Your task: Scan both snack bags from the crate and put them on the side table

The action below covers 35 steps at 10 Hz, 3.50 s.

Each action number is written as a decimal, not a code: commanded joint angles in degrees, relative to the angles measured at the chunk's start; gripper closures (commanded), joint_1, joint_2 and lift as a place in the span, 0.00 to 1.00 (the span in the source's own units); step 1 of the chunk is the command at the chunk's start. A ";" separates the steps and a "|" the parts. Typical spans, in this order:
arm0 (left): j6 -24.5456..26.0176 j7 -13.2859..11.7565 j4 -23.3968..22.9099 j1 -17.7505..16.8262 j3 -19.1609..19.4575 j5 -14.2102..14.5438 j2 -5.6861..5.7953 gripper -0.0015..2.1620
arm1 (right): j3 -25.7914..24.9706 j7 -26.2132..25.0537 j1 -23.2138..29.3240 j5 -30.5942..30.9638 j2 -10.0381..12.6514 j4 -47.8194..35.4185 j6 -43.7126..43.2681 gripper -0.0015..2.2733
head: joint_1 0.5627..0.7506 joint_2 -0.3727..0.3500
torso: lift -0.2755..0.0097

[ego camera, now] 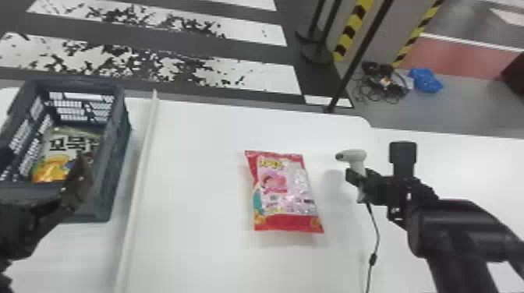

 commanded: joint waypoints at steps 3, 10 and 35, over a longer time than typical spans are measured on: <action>0.00 0.00 0.03 0.00 0.00 0.19 0.12 0.04 | 1.73 0.00 -1.11 1.13 -0.16 3.40 -1.05 0.97 | 0.70 0.18 | 0.66; -0.35 -0.09 -0.14 0.09 0.09 0.27 0.12 0.04 | 1.82 -0.79 -0.50 0.51 -0.08 3.84 -1.75 0.04 | 0.70 0.19 | 0.66; -1.58 -0.35 -0.41 1.23 0.97 0.80 0.21 0.04 | -13.38 30.85 0.91 -32.89 -1.92 -4.95 35.34 0.99 | 0.70 0.41 | 0.66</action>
